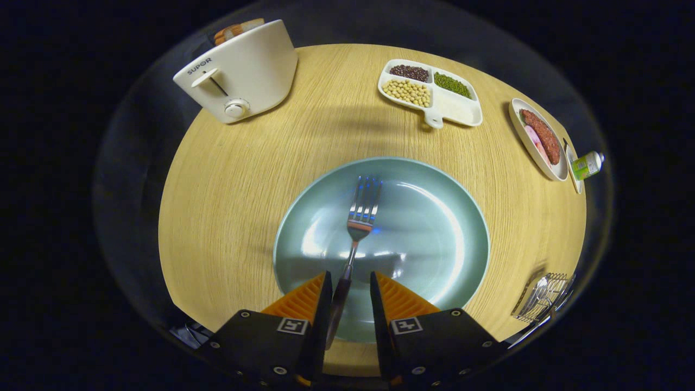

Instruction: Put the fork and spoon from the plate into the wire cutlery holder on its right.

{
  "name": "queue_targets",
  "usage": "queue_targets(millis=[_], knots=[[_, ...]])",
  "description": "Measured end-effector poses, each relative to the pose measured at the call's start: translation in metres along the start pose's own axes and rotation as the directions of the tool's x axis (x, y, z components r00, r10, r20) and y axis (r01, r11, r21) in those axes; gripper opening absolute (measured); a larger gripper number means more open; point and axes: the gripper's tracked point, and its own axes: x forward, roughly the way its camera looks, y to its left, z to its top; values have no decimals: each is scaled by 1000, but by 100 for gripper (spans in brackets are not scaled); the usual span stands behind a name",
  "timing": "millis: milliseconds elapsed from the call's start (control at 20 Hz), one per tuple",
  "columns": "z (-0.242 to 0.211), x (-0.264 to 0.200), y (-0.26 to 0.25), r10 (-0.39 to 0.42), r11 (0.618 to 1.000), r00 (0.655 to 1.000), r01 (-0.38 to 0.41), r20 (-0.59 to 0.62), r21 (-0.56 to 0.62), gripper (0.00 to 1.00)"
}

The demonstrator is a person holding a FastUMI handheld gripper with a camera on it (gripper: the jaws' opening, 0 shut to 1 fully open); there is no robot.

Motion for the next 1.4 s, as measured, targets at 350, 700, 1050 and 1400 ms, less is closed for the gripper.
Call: queue_targets(millis=[350,700,1050,1400], knots=[[-2,2,-10,29,999,1000,-29,11,16,8],[-1,-40,-40,55,998,994,-57,97,18,7],[-29,-86,-98,33,998,983,-42,183,47,7],[-66,-135,-187,-23,989,972,-13,232,150,7]])
